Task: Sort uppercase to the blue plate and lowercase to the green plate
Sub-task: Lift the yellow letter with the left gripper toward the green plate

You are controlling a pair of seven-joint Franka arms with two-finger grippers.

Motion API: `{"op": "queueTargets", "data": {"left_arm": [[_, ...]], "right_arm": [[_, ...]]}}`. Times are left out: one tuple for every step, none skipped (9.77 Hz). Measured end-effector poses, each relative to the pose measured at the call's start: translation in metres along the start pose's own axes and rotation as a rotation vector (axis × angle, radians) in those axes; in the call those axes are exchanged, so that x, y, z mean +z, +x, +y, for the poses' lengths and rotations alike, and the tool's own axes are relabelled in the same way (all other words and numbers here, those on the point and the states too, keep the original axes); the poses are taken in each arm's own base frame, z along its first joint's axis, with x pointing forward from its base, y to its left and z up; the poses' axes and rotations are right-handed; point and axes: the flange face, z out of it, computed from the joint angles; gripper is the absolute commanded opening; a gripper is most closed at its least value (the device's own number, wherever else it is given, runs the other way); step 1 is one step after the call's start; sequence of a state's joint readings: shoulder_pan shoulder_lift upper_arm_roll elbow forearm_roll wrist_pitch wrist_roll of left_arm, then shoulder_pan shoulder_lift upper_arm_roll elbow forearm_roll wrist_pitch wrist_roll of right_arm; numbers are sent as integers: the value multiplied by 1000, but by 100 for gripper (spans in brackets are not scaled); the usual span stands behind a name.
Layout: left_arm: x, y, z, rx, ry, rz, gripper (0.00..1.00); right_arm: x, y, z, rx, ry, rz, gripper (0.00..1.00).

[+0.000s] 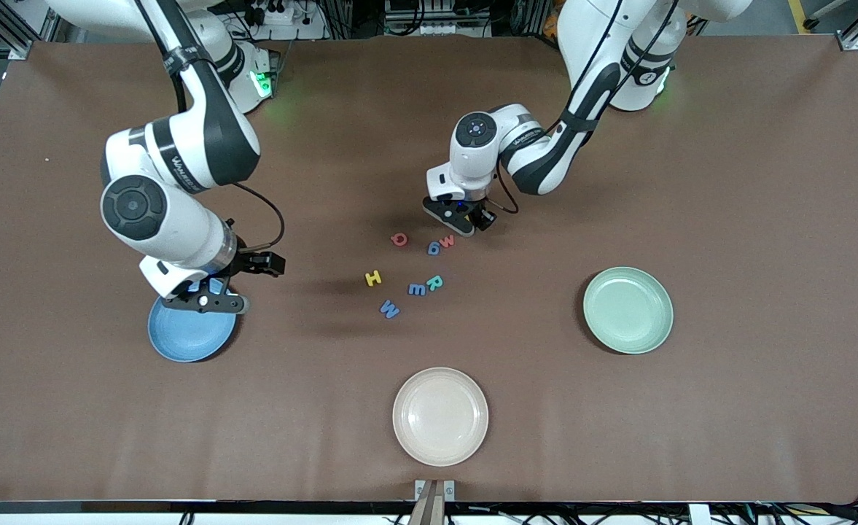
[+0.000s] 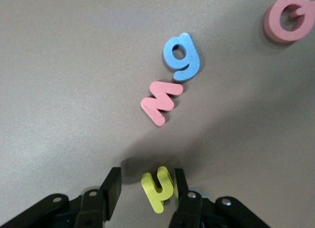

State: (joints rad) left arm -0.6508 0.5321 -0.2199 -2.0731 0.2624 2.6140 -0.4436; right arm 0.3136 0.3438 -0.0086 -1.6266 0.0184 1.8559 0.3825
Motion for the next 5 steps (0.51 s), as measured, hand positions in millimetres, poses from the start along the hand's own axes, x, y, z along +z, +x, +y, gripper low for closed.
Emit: {"op": "queueTargets", "data": {"left_arm": [[2,-1,0,-15,0,-3,50],[3,-1,0,-25,0,-6,50],[5,-2,0,-30,0,-8,50],[5,-2,0,-34,0,-9,46],[5,-2,1,-38,0,-9,44]], "right_arm": [[-1,2,6,8,1,0,100],[-1,4,10,14,2,0,100],[-1,5,11,16,3,1,100],[-1,4,10,15,3,2,100],[-2,5,10,14,5,7,100]]}}
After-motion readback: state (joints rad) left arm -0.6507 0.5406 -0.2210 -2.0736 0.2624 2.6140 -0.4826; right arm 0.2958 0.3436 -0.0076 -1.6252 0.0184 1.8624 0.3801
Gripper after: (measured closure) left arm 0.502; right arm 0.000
